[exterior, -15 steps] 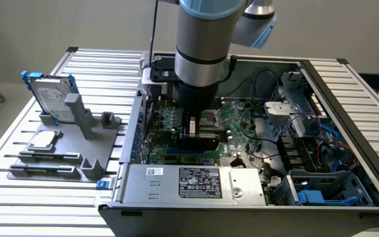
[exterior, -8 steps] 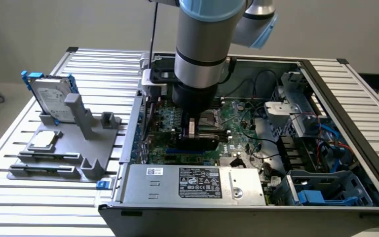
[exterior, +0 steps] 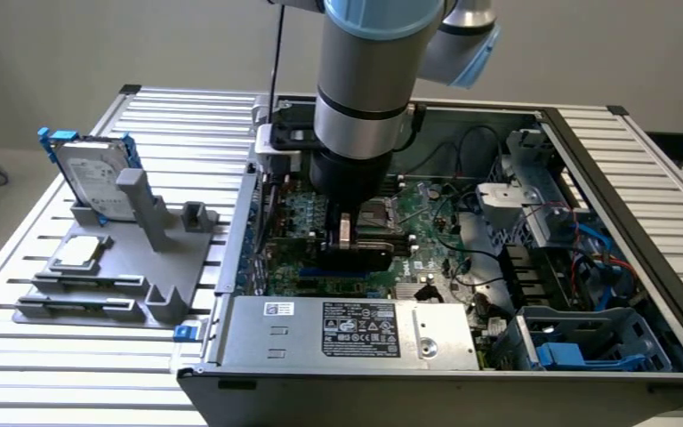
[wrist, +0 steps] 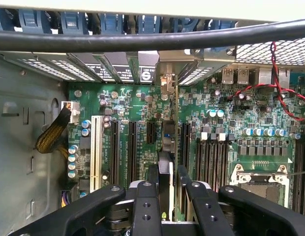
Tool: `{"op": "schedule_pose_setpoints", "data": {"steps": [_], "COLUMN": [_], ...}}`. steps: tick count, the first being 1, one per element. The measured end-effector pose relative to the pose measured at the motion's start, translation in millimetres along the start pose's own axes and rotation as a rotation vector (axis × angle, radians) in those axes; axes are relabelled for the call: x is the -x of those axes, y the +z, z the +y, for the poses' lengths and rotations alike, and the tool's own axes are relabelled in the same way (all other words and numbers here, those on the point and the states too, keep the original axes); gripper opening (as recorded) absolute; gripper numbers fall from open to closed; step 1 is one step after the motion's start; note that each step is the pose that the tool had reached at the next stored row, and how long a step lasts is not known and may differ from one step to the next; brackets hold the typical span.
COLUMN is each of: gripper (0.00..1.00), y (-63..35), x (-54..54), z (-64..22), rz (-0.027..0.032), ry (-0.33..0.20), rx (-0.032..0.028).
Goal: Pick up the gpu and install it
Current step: 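Insert the gpu into the slot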
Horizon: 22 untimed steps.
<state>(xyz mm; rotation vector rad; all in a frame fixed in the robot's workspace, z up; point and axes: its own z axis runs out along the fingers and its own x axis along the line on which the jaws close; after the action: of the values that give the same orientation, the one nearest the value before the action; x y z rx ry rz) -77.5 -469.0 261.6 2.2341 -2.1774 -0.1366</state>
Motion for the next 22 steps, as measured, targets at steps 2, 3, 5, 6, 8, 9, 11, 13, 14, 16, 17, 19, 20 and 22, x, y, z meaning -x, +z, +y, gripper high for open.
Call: {"op": "schedule_pose_setpoints", "data": {"steps": [2, 3, 5, 6, 8, 9, 11, 13, 14, 16, 17, 19, 20, 22], "gripper": [0.26, 0.26, 0.26, 0.26, 0.26, 0.26, 0.26, 0.26, 0.26, 0.26, 0.26, 0.26, 0.26, 0.26], "y": [-0.2, -0.5, -1.7, -2.2, -2.2, -2.2, -1.6, -0.6, 0.0, 0.9, 1.3, 2.4, 2.8, 3.3], "x": [0.0, 0.1, 0.1, 0.1, 0.1, 0.1, 0.0, 0.0, -0.1, -0.1, -0.1, -0.2, -0.2, -0.3], "z": [0.0, 0.0, 0.1, 0.2, 0.1, 0.2, 0.1, -0.1, 0.0, 0.0, 0.0, -0.2, -0.2, -0.3], "rz": [0.0000, -0.0003, -0.0002, 0.0000, 0.0008, 0.0018, 0.0035, 0.0051, 0.0057, 0.0060, 0.0060, 0.0059, 0.0059, 0.0061], "ry": [0.000, 0.000, 0.000, 0.000, 0.000, 0.000, 0.000, 0.001, 0.001, 0.001, 0.001, 0.001, 0.001, 0.002], "rx": [0.0002, 0.0002, 0.0003, 0.0003, 0.0004, 0.0011, 0.0062, 0.0141, 0.0177, 0.0186, 0.0190, 0.0205, 0.0213, 0.0228]}}
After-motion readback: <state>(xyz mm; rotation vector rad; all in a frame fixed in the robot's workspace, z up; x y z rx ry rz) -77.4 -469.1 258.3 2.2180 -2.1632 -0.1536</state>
